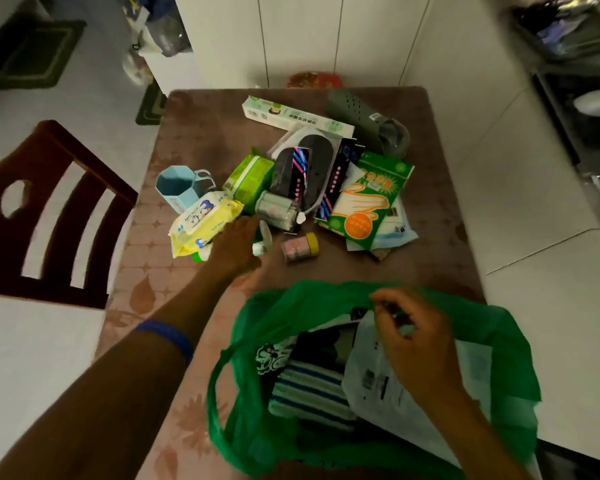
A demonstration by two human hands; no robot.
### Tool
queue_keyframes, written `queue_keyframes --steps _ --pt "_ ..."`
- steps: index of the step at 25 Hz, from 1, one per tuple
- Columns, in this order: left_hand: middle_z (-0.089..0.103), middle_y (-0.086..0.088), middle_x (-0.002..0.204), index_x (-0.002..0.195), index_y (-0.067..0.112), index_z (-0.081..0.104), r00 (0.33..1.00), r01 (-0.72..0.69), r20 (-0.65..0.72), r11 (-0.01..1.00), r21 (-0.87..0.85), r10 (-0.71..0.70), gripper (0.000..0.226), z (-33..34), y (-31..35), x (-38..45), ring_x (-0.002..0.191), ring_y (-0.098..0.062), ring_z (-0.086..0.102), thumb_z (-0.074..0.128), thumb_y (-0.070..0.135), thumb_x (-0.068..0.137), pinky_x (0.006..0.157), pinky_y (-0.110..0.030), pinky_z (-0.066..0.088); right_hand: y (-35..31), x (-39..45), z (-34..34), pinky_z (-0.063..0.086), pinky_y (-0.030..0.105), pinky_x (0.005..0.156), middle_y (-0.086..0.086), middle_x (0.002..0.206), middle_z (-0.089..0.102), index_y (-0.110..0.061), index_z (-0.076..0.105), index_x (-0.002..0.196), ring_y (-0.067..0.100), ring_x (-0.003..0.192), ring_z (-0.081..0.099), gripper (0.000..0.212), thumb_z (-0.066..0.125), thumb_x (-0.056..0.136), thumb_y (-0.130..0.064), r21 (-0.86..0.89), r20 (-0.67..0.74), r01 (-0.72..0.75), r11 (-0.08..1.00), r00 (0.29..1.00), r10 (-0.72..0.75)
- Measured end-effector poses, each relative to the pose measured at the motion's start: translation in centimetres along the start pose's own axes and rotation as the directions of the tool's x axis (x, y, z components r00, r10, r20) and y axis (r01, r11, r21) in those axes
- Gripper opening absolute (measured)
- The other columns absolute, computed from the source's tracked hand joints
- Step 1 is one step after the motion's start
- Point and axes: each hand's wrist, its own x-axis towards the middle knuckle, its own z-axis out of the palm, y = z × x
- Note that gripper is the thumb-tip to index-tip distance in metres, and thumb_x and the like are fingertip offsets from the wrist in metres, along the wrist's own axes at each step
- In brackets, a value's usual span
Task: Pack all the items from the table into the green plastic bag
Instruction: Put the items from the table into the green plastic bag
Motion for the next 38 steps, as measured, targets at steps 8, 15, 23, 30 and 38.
queue_keyframes --steps 8,15,23,30,38 --pt "0.059 -0.017 0.113 0.131 0.019 0.043 0.953 -0.121 -0.283 0.992 -0.019 0.111 0.088 -1.3 2.4 0.2 0.1 -0.04 0.051 0.077 0.048 0.055 0.084 -0.049 0.044 2.2 -4.1 -3.6 0.056 0.021 0.064 -0.016 0.09 0.069 -0.038 0.067 0.09 0.006 0.078 0.066 0.036 0.065 0.085 -0.003 0.07 -0.061 -0.157 0.985 0.985 0.161" --pt "0.06 0.005 0.12 0.126 0.017 0.046 0.834 -0.55 -0.434 0.455 -0.701 0.34 0.085 -15.6 14.1 -14.4 0.111 -0.005 0.058 0.09 0.027 0.054 0.086 -0.019 0.051 -1.8 -2.4 -7.5 0.058 0.039 0.082 -0.009 0.107 0.07 -0.033 0.062 0.11 0.013 0.097 0.067 0.037 0.07 0.083 -0.01 0.384 0.082 -0.211 0.899 0.977 0.195" --pt "0.065 0.0 0.118 0.122 0.022 0.055 0.913 0.013 0.113 0.247 -0.969 0.393 0.038 -2.0 22.4 -16.1 0.107 -0.018 0.062 0.062 0.035 0.086 0.091 -0.036 0.052 2.7 -2.5 -11.2 0.058 0.025 0.077 -0.014 0.111 0.065 -0.041 0.048 0.119 0.004 0.101 0.064 0.081 0.092 0.052 -0.026 0.239 0.159 -0.25 0.938 0.963 0.216" --pt "0.038 -0.002 0.146 0.139 0.024 0.038 0.79 -0.516 0.367 0.856 -0.035 0.491 0.071 8.4 21.8 -15.1 0.134 -0.027 0.029 0.063 0.05 0.077 0.109 -0.046 0.022 7.1 -3.2 -13.4 0.053 0.018 0.083 -0.012 0.12 0.057 -0.033 0.043 0.126 0.001 0.11 0.057 0.088 0.086 0.056 0.001 0.403 -0.046 -0.231 0.886 0.961 0.271" --pt "0.042 -0.008 0.143 0.131 0.025 0.048 0.814 -0.509 0.329 0.861 0.009 0.478 0.059 8.8 21.4 -15.1 0.134 -0.033 0.031 0.059 0.051 0.079 0.11 -0.053 0.024 9.7 -1.8 -8.5 0.046 0.024 0.101 -0.02 0.129 0.05 -0.039 0.039 0.131 -0.003 0.122 0.046 0.091 0.09 0.059 -0.017 0.135 0.274 -0.145 0.98 0.956 0.104"
